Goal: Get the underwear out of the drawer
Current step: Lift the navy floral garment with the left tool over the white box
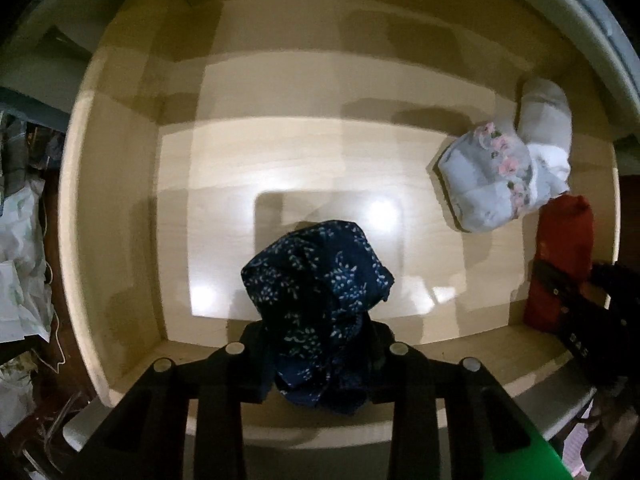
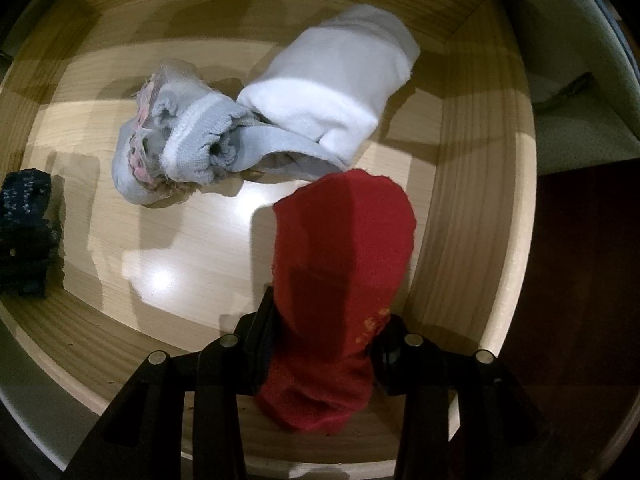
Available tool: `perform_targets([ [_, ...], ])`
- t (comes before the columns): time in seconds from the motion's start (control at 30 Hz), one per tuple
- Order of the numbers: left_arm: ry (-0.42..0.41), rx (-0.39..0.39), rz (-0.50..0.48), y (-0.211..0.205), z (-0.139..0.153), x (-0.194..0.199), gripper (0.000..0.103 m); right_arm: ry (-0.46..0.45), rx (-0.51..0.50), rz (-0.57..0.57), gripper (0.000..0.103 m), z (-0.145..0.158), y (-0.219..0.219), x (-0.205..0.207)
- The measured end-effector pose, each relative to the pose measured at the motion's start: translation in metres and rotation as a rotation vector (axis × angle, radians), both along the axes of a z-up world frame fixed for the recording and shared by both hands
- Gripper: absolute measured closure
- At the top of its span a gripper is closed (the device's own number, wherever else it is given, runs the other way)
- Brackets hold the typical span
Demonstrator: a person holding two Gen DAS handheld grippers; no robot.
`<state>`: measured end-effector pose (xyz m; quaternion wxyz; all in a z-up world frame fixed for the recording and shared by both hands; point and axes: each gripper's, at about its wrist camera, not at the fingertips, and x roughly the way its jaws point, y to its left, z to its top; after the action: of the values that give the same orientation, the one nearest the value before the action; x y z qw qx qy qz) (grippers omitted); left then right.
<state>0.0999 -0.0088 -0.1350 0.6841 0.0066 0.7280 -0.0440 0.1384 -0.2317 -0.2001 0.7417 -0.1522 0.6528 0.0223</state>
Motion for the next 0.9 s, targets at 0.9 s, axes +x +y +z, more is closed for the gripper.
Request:
perform_targets([
  [0.9, -0.460, -0.100, -0.136, 0.022, 0.203, -0.028, 0.071, 0.001, -0.007, 0.002, 0.065, -0.001, 0.000, 0.001],
])
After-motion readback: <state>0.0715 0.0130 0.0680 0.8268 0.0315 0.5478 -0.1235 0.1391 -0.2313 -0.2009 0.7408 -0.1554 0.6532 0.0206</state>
